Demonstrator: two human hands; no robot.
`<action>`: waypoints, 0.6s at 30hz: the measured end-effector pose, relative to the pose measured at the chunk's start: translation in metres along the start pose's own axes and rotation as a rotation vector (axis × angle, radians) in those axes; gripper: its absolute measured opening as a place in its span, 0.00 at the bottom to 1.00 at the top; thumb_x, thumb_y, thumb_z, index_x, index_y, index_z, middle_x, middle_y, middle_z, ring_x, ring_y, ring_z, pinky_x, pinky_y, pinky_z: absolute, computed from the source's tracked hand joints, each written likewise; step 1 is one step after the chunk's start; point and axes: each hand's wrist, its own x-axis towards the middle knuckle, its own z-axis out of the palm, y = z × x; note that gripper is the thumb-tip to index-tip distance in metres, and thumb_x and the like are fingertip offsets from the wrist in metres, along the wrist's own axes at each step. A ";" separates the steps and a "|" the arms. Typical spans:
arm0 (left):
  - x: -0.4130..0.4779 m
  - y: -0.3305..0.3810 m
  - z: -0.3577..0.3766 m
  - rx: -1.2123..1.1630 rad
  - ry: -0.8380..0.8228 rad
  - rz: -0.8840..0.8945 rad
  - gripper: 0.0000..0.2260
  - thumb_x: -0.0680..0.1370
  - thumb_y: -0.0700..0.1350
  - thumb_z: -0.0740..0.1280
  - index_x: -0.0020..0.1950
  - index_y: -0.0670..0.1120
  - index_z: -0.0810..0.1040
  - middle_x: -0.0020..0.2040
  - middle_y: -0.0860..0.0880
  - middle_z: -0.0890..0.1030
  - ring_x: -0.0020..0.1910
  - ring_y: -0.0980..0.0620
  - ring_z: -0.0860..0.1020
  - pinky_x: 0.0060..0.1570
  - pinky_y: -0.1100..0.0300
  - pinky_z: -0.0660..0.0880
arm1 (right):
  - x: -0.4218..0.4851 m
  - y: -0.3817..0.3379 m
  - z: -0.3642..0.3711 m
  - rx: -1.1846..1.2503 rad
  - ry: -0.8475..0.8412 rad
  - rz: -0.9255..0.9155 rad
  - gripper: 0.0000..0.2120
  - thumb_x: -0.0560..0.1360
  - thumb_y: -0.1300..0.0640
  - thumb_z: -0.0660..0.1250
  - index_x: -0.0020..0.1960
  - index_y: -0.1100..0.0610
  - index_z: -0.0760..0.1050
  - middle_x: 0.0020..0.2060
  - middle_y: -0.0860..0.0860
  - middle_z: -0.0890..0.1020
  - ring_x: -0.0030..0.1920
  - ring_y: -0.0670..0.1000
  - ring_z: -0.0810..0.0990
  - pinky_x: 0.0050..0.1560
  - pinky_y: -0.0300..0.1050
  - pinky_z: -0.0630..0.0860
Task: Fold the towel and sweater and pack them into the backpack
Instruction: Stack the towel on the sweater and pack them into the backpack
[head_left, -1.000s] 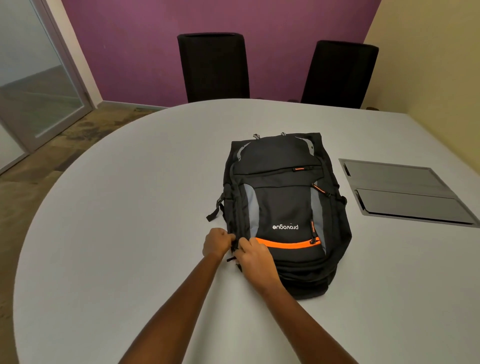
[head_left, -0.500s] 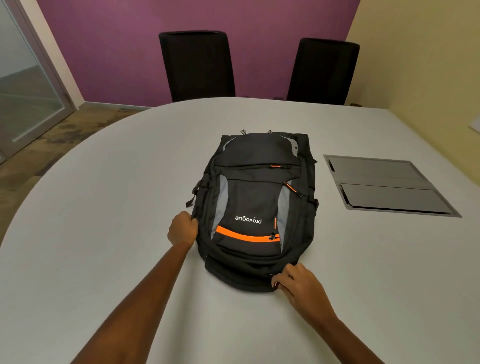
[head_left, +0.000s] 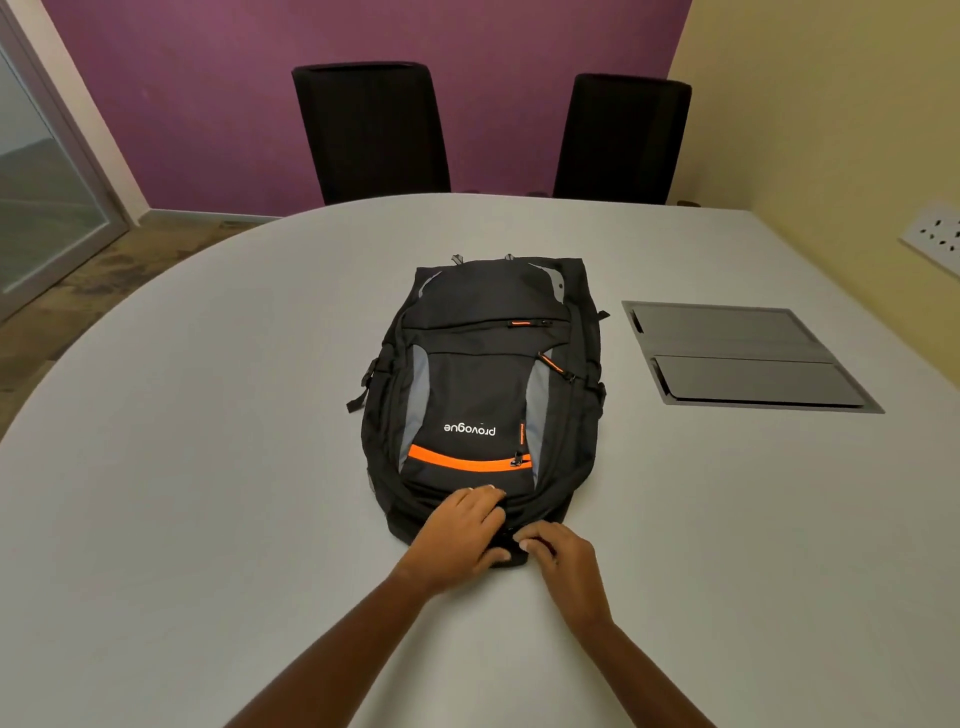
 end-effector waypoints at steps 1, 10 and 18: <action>0.003 0.001 -0.002 -0.011 -0.011 -0.011 0.16 0.63 0.56 0.75 0.41 0.47 0.77 0.48 0.48 0.83 0.46 0.50 0.82 0.49 0.62 0.73 | 0.000 -0.002 -0.002 0.015 0.007 0.020 0.12 0.74 0.69 0.65 0.41 0.52 0.76 0.34 0.40 0.77 0.41 0.35 0.76 0.42 0.26 0.70; 0.009 0.007 -0.011 -0.050 -0.013 -0.061 0.18 0.57 0.49 0.81 0.40 0.46 0.79 0.45 0.47 0.83 0.40 0.50 0.82 0.39 0.63 0.78 | 0.013 -0.006 -0.035 -0.048 0.050 0.107 0.09 0.73 0.69 0.65 0.40 0.57 0.75 0.31 0.47 0.77 0.31 0.42 0.76 0.35 0.27 0.70; 0.018 0.023 -0.016 -0.108 -0.007 -0.125 0.15 0.59 0.48 0.81 0.39 0.46 0.80 0.43 0.48 0.83 0.36 0.52 0.81 0.34 0.66 0.78 | 0.018 -0.001 -0.052 -0.063 0.074 0.181 0.06 0.74 0.68 0.64 0.43 0.61 0.78 0.35 0.53 0.80 0.35 0.47 0.76 0.35 0.24 0.68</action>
